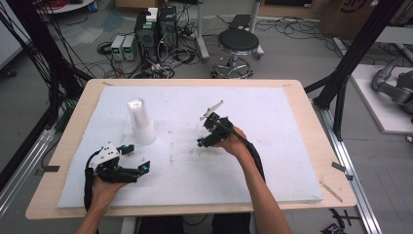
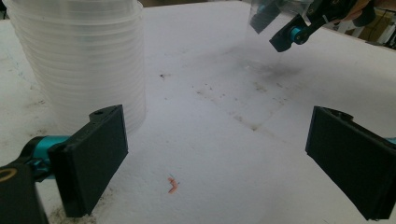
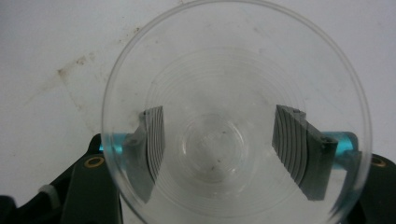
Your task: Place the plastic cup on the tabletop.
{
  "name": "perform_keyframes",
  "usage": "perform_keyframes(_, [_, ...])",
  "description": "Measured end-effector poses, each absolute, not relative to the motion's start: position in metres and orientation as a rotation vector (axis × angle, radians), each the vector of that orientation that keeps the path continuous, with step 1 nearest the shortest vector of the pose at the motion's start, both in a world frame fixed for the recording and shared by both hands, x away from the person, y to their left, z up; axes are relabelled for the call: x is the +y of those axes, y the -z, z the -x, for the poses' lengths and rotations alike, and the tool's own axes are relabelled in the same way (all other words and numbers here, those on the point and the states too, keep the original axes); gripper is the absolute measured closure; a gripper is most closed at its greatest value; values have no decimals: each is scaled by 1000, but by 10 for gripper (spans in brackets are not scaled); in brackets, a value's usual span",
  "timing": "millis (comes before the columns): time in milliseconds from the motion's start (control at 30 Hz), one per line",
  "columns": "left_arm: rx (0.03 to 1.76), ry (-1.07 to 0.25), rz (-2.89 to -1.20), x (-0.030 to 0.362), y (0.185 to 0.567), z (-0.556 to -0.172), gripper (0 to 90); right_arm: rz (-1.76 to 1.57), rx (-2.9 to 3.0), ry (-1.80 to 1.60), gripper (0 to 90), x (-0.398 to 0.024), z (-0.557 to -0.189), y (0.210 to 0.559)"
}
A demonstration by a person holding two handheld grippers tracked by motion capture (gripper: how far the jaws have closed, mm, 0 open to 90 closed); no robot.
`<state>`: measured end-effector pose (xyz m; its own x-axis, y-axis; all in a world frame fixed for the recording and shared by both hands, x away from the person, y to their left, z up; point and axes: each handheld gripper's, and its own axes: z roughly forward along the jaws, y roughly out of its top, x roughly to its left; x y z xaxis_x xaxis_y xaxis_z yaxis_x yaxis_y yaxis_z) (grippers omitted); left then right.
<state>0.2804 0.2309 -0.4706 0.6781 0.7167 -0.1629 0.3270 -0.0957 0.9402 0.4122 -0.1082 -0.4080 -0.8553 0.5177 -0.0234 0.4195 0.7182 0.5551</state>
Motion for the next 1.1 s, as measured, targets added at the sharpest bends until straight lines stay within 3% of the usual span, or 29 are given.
perform_keyframes(300, [850,-399,-1698,231,471,-281,57,-767,2737,-798,246,-108,-414,413])
perform_keyframes(733, [846,-396,-1701,231,471,-281,56,-789,2717,-843,210,-117,-407,411])
perform_keyframes(1100, [847,-399,-1720,229,470,-282,57,-862,2545,-1067,202,-164,-370,409])
